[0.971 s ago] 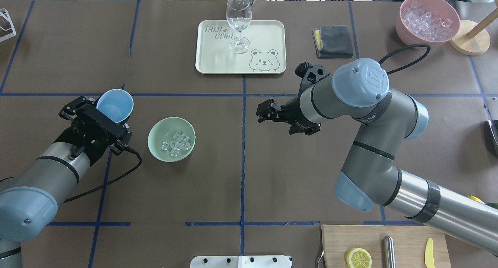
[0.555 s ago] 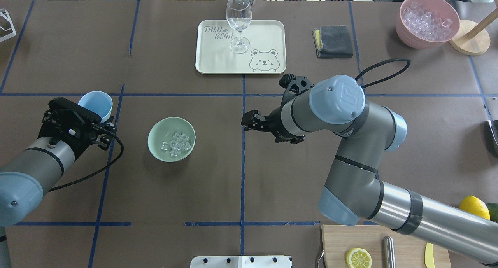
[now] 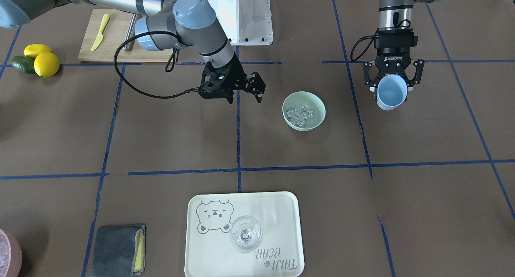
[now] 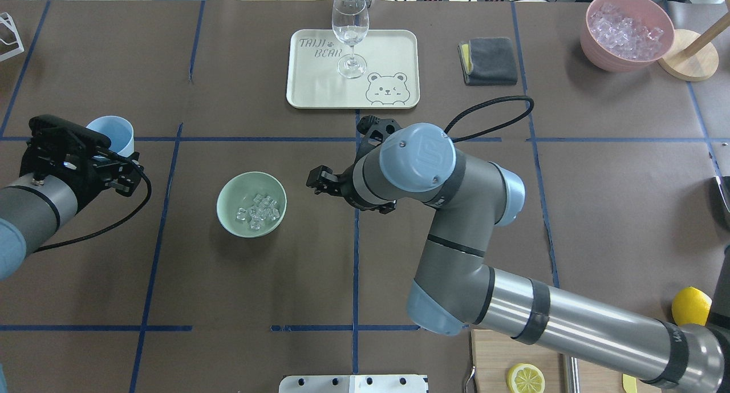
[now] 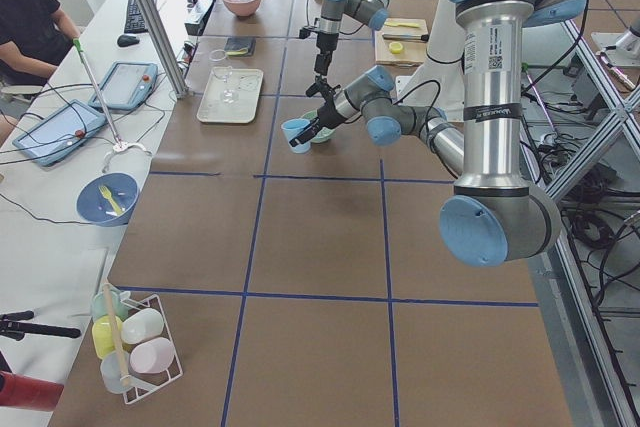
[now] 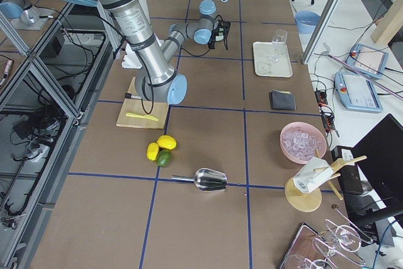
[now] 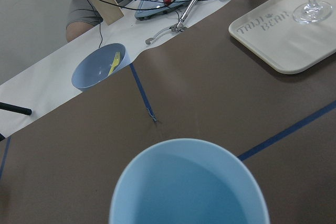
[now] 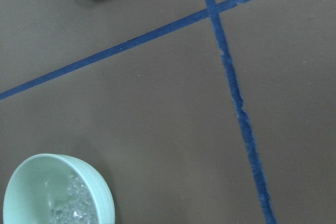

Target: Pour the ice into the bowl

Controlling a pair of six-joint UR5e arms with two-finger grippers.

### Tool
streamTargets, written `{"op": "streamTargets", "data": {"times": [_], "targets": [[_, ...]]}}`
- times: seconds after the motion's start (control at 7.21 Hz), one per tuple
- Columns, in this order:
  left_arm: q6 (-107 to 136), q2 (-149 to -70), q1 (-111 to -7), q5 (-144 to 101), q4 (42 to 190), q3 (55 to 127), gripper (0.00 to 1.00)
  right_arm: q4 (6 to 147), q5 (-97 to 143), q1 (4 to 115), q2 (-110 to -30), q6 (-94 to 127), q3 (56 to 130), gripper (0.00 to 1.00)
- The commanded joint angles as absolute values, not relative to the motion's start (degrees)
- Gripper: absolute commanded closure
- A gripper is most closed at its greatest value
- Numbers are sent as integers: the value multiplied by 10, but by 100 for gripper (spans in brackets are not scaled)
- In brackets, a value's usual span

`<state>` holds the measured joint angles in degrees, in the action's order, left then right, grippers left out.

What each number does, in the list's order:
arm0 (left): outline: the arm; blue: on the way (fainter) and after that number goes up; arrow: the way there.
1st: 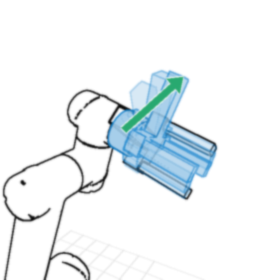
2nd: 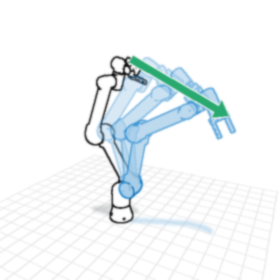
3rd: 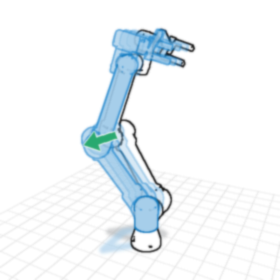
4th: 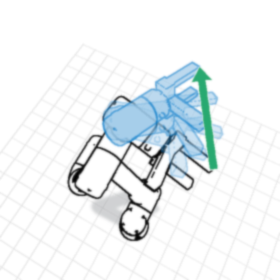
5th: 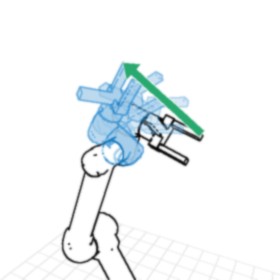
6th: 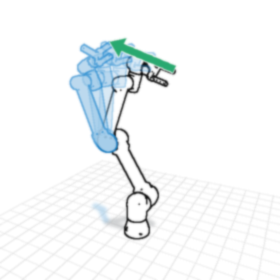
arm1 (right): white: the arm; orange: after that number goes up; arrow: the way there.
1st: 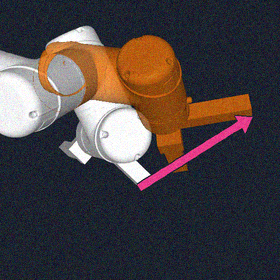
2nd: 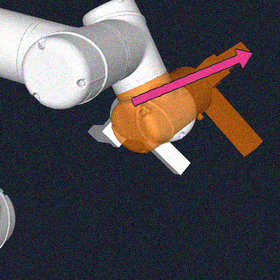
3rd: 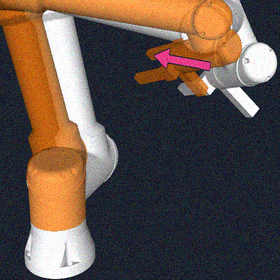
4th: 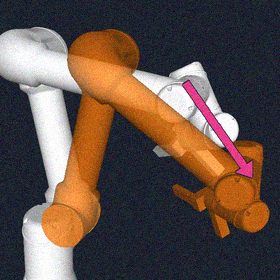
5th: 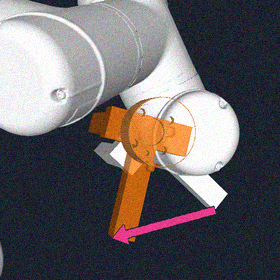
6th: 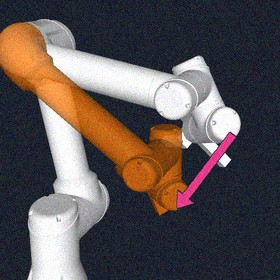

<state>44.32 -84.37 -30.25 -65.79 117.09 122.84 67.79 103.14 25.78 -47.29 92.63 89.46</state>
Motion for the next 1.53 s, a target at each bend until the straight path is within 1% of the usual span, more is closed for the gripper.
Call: {"op": "streamTargets", "data": {"times": [0.0, 0.14, 0.28, 0.42, 0.55, 0.69, 0.83, 0.97, 1.11, 1.39], "targets": [[445, -825, -352, -712, 1207, 1224, 100, 679, 1003, 236, -388, 935, 803, 0], [446, -790, -370, -757, 1252, 1222, 100, 679, 1003, 231, -340, 934, 744, 0], [445, -767, -379, -759, 1303, 1203, 100, 679, 1002, 229, -315, 931, 702, 0], [445, -763, -380, -759, 1345, 1175, 100, 679, 1002, 223, -314, 926, 687, 2], [445, -763, -381, -759, 1364, 1160, 100, 679, 995, 218, -313, 925, 677, 9], [445, -763, -381, -758, 1388, 1141, 100, 679, 993, 217, -311, 925, 674, 47], [446, -762, -381, -758, 1428, 1105, 100, 679, 993, 217, -312, 919, 674, 98], [446, -757, -381, -758, 1484, 1065, 100, 679, 993, 216, -311, 887, 673, 100], [445, -750, -381, -758, 1531, 1041, 100, 679, 993, 217, -310, 878, 674, 100], [450, -751, -381, -754, 1535, 1028, 100, 679, 994, 223, -306, 878, 678, 100]]}}
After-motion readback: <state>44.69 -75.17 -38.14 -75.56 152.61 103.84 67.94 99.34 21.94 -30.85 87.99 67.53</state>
